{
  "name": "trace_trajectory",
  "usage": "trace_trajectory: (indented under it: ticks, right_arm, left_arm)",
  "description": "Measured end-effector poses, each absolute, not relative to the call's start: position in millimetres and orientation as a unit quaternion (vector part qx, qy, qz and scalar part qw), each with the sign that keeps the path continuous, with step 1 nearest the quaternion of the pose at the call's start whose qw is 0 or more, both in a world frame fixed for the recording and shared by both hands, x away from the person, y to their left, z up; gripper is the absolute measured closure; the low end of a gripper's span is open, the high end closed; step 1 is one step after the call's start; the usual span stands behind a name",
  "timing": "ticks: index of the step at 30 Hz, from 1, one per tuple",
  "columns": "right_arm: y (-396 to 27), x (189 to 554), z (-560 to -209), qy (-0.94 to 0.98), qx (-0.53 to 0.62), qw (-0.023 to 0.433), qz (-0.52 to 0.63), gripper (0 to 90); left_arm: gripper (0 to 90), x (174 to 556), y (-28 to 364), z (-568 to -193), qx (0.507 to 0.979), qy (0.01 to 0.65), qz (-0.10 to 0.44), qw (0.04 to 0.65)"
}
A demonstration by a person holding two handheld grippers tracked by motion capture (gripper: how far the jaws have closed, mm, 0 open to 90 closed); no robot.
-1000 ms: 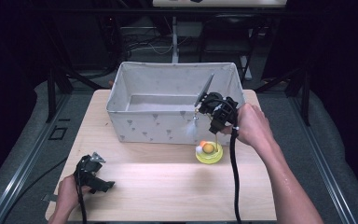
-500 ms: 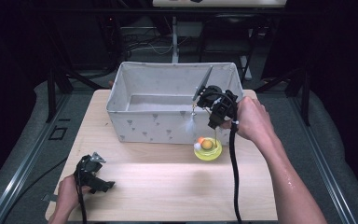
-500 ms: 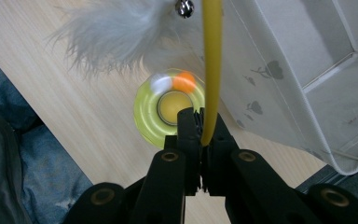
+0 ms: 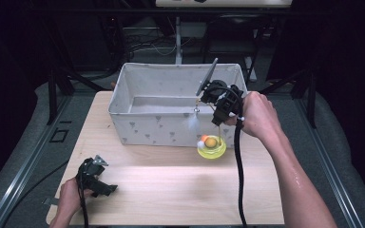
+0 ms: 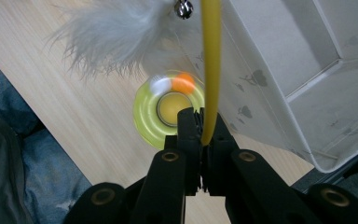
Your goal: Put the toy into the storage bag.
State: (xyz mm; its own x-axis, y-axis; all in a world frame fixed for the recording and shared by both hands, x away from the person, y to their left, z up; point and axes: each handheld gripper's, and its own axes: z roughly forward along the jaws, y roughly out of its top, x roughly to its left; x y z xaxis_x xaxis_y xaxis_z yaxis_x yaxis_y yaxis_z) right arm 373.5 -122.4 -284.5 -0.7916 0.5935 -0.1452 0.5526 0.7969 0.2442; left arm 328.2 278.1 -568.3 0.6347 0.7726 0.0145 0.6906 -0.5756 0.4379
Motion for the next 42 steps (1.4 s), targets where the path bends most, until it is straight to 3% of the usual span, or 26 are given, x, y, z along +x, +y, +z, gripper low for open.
trace_trajectory:
  ticks: [15,42]
  right_arm:
    - [-126.2,373.7,-255.8,0.938,0.308,0.124,0.102,87.5]
    - [-118.6,382.4,-233.9,0.938,0.305,0.131,0.105,87.5]
  left_arm:
    - [0.0,328.3,278.9,-567.7,0.881,0.416,0.101,0.199]
    - [0.0,328.7,279.3,-568.1,0.882,0.415,0.1,0.201]
